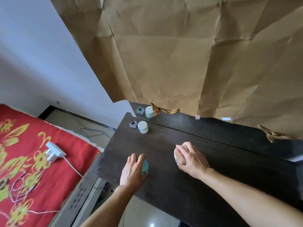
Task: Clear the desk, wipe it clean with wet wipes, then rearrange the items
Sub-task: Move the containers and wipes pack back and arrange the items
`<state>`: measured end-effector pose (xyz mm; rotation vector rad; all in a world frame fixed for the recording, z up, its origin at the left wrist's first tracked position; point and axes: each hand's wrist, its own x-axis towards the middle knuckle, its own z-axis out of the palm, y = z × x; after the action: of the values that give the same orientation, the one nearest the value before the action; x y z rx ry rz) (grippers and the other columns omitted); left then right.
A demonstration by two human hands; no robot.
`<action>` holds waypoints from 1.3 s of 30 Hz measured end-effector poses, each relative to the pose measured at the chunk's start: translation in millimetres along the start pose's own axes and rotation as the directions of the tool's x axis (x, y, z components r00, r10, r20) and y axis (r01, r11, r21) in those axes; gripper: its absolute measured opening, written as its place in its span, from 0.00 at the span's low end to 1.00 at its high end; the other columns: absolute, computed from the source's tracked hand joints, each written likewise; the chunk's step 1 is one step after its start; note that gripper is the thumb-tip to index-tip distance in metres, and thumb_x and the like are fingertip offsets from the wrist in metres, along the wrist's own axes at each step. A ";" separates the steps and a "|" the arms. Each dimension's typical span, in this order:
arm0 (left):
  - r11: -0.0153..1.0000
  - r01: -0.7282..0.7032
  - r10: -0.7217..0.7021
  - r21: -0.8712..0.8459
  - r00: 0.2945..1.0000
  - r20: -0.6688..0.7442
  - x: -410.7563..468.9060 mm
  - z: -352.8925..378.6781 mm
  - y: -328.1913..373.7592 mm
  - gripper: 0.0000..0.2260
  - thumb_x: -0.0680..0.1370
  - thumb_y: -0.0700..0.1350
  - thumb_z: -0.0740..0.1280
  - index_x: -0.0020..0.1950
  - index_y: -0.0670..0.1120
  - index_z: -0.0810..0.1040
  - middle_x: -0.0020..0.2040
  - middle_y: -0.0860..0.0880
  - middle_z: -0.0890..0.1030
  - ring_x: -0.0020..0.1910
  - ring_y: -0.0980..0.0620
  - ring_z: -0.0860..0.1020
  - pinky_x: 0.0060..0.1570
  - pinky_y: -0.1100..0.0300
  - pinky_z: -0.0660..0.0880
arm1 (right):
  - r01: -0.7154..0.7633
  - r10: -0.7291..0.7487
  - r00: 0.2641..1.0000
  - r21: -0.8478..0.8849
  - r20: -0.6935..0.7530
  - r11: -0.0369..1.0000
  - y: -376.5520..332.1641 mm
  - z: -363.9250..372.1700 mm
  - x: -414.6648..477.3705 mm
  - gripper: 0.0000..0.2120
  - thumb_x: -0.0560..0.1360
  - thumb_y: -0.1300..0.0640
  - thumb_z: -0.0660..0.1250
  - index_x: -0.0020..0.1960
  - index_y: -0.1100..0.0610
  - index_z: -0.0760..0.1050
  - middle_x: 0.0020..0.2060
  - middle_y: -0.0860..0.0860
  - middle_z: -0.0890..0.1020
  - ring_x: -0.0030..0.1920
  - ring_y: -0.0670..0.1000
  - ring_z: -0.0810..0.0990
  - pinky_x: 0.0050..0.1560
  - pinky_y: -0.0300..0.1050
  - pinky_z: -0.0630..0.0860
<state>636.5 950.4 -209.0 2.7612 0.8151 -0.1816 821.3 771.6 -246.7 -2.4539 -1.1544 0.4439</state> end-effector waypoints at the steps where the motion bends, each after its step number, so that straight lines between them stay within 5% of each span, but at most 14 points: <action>1: 1.000 0.009 -0.009 0.002 1.000 -0.005 10.4 -1.8 -7.0 0.28 0.70 0.52 0.71 0.67 0.50 0.67 0.56 0.48 0.69 0.57 0.46 0.69 0.48 0.54 0.73 | 0.006 -0.006 1.000 -0.006 0.013 1.000 -4.5 2.4 12.2 0.32 0.67 0.48 0.70 0.69 0.49 0.65 0.62 0.49 0.67 0.58 0.54 0.72 0.49 0.49 0.77; 12: 0.997 -0.064 0.060 0.048 0.995 0.082 111.3 -11.9 -82.2 0.25 0.69 0.50 0.72 0.63 0.49 0.69 0.57 0.47 0.71 0.56 0.44 0.71 0.51 0.51 0.73 | -0.074 0.075 0.996 -0.028 0.054 0.997 -61.3 33.9 108.7 0.30 0.67 0.50 0.73 0.65 0.49 0.63 0.61 0.51 0.65 0.57 0.54 0.72 0.50 0.47 0.76; 18: 0.947 -0.297 0.272 0.122 0.945 0.182 174.1 -11.9 -117.7 0.27 0.73 0.50 0.69 0.70 0.51 0.62 0.65 0.47 0.68 0.61 0.45 0.68 0.59 0.53 0.70 | -0.228 0.227 0.973 -0.030 -0.047 0.973 -82.8 42.8 156.2 0.26 0.66 0.52 0.75 0.55 0.49 0.62 0.57 0.52 0.66 0.56 0.55 0.73 0.42 0.46 0.74; 24: 0.863 -0.468 0.428 0.191 0.878 0.214 207.3 -19.2 -123.9 0.28 0.74 0.52 0.68 0.71 0.50 0.62 0.69 0.45 0.65 0.64 0.44 0.67 0.62 0.52 0.67 | -0.306 0.303 0.948 -0.020 -0.103 0.952 -93.1 54.4 159.7 0.26 0.67 0.52 0.75 0.57 0.49 0.64 0.61 0.53 0.66 0.60 0.56 0.70 0.49 0.50 0.76; 28: 0.797 -0.541 0.525 0.267 0.840 0.133 204.0 -30.8 -113.3 0.25 0.62 0.57 0.75 0.56 0.49 0.77 0.55 0.45 0.77 0.51 0.44 0.76 0.50 0.51 0.75 | -0.341 0.337 0.934 -0.012 -0.118 0.940 -91.9 46.1 145.8 0.26 0.67 0.53 0.74 0.61 0.49 0.67 0.66 0.53 0.63 0.62 0.56 0.70 0.51 0.50 0.76; 31: 0.775 -0.584 0.590 0.242 0.806 0.055 200.6 -34.0 -93.3 0.17 0.64 0.54 0.73 0.48 0.47 0.79 0.49 0.45 0.79 0.45 0.45 0.77 0.45 0.50 0.76 | -0.366 0.358 0.916 -0.011 -0.180 0.931 -85.5 35.0 125.2 0.25 0.69 0.51 0.72 0.63 0.49 0.69 0.68 0.52 0.64 0.64 0.54 0.70 0.51 0.49 0.77; 36: 0.724 -0.673 0.665 0.152 0.739 0.108 170.8 -37.3 -32.1 0.15 0.76 0.49 0.62 0.61 0.46 0.75 0.60 0.46 0.75 0.58 0.45 0.74 0.58 0.51 0.71 | -0.453 0.433 0.851 0.002 -0.296 0.892 -67.5 12.4 60.3 0.19 0.70 0.52 0.70 0.60 0.53 0.74 0.60 0.51 0.72 0.59 0.52 0.75 0.40 0.46 0.77; 39: 0.651 -0.752 0.746 0.101 0.659 0.098 141.4 -36.2 8.6 0.09 0.68 0.47 0.72 0.45 0.47 0.78 0.46 0.47 0.79 0.44 0.47 0.80 0.40 0.55 0.77 | -0.522 0.490 0.806 -0.008 -0.333 0.853 -55.8 -2.3 5.8 0.17 0.73 0.51 0.67 0.61 0.52 0.73 0.60 0.49 0.72 0.60 0.49 0.73 0.41 0.47 0.77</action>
<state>761.0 1026.5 -199.3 2.9360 -0.4293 -0.1340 789.0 808.3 -219.0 -2.7788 -0.3810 0.1152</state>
